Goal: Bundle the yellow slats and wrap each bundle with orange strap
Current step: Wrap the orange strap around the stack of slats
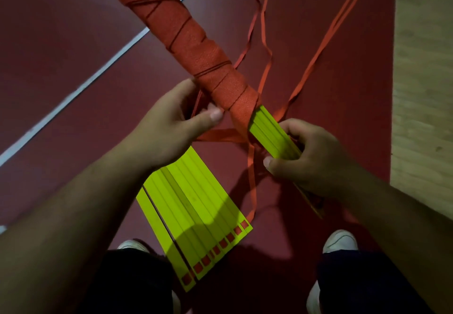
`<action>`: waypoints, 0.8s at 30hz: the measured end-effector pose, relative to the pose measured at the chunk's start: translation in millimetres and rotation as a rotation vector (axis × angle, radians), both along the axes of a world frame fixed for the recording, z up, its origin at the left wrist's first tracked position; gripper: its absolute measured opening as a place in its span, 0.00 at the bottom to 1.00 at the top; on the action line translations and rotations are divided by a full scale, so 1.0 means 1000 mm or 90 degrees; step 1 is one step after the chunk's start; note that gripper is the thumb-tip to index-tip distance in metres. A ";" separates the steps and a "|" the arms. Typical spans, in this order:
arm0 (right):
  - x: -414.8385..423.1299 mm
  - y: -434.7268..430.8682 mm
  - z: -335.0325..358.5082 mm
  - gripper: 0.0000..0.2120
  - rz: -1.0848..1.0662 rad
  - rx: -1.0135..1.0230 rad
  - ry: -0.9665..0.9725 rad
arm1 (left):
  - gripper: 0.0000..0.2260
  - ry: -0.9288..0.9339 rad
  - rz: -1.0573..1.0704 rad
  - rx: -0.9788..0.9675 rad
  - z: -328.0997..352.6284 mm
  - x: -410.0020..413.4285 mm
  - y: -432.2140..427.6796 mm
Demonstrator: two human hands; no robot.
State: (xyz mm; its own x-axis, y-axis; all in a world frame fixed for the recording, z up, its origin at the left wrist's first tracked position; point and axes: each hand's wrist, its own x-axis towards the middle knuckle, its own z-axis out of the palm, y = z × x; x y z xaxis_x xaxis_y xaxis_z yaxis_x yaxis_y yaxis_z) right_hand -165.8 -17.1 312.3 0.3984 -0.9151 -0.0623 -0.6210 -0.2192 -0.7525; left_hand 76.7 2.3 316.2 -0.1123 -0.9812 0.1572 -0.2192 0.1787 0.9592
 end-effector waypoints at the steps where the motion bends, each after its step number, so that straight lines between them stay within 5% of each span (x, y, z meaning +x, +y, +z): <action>1: -0.001 0.000 -0.001 0.16 -0.003 -0.001 0.000 | 0.07 -0.011 0.034 -0.001 -0.002 -0.002 -0.002; 8: -0.003 0.002 -0.003 0.16 -0.015 -0.040 0.016 | 0.12 -0.290 0.249 -0.064 -0.019 0.000 -0.011; 13: 0.001 0.004 -0.007 0.17 -0.066 -0.099 -0.011 | 0.12 -0.021 0.235 0.095 -0.013 -0.030 -0.002; 18: 0.005 0.005 -0.012 0.20 -0.158 -0.138 0.032 | 0.03 0.067 0.190 0.127 -0.001 -0.047 0.010; 24: 0.015 0.016 -0.012 0.22 -0.170 -0.105 0.059 | 0.21 0.076 0.231 0.088 -0.007 -0.048 0.008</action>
State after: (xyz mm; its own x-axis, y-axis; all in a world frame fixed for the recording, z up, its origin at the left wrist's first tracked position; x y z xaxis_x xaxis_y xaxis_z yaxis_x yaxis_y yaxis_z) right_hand -150.9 -1.5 300.6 0.1423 -0.9873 0.0713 -0.7374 -0.1537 -0.6577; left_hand 28.7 10.7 309.0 0.2570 -0.9663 0.0119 -0.1294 -0.0222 0.9913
